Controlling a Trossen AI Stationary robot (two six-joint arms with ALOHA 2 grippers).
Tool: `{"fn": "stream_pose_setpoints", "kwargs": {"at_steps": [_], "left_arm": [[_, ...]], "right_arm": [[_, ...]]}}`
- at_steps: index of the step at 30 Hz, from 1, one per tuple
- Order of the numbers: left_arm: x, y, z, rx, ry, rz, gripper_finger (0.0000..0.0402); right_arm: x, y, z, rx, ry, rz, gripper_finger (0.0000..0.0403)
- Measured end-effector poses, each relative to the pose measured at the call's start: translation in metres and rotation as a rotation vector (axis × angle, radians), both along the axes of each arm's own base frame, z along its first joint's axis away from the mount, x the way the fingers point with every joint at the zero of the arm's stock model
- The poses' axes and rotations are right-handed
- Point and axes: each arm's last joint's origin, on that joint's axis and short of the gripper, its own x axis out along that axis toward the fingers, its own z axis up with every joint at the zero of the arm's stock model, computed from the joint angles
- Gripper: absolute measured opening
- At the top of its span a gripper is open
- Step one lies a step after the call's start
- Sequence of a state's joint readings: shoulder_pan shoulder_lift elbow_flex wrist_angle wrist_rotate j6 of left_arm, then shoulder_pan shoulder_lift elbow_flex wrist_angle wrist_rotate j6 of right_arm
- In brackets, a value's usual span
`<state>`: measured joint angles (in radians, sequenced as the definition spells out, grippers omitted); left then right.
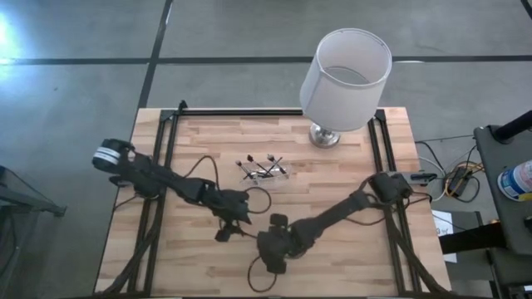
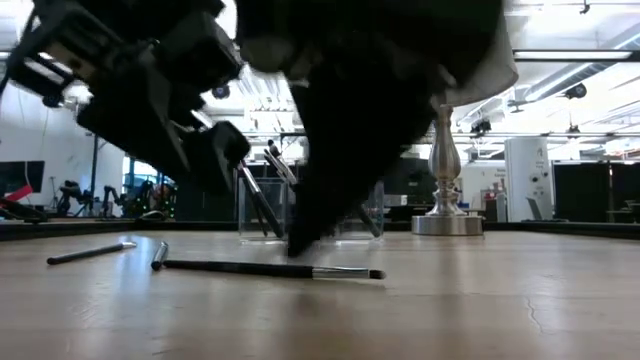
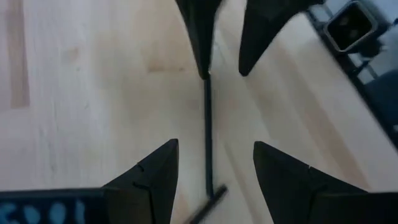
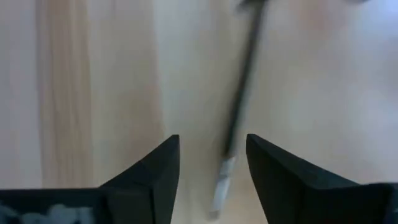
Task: Put items in baskets/containers
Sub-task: Put the eyeshadow brush into the transparent organizer
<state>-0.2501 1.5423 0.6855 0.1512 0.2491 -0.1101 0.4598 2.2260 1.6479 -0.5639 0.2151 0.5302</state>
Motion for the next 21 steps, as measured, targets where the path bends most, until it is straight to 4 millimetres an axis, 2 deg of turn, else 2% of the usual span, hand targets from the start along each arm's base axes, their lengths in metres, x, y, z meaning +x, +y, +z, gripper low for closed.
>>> {"fn": "stream_pose_setpoints", "kwargs": {"at_steps": [2,5,11,16,19,21], "left_arm": [[0.002,-0.002,-0.006,0.010,0.012,-0.008,0.0200],[0.002,-0.004,-0.016,0.018,0.048,-0.018,0.0200],[0.006,-0.008,-0.024,0.019,0.044,-0.034,0.0200],[0.016,-0.016,-0.019,0.014,-0.032,-0.061,0.0200],[0.021,-0.019,-0.020,0.031,-0.041,-0.080,0.0200],[0.025,-0.020,-0.022,0.042,-0.046,-0.091,0.0200]], "right_arm": [[0.000,0.006,-0.014,0.004,0.021,-0.012,0.0180],[0.003,0.014,-0.023,-0.011,0.034,-0.044,0.0178],[0.008,0.014,-0.023,-0.029,0.056,-0.090,0.0157],[0.007,0.008,-0.023,-0.034,0.080,-0.189,0.0091],[0.006,0.006,-0.023,-0.054,0.087,-0.186,0.0037],[0.006,0.004,-0.023,-0.061,0.089,-0.182,0.0018]]}}
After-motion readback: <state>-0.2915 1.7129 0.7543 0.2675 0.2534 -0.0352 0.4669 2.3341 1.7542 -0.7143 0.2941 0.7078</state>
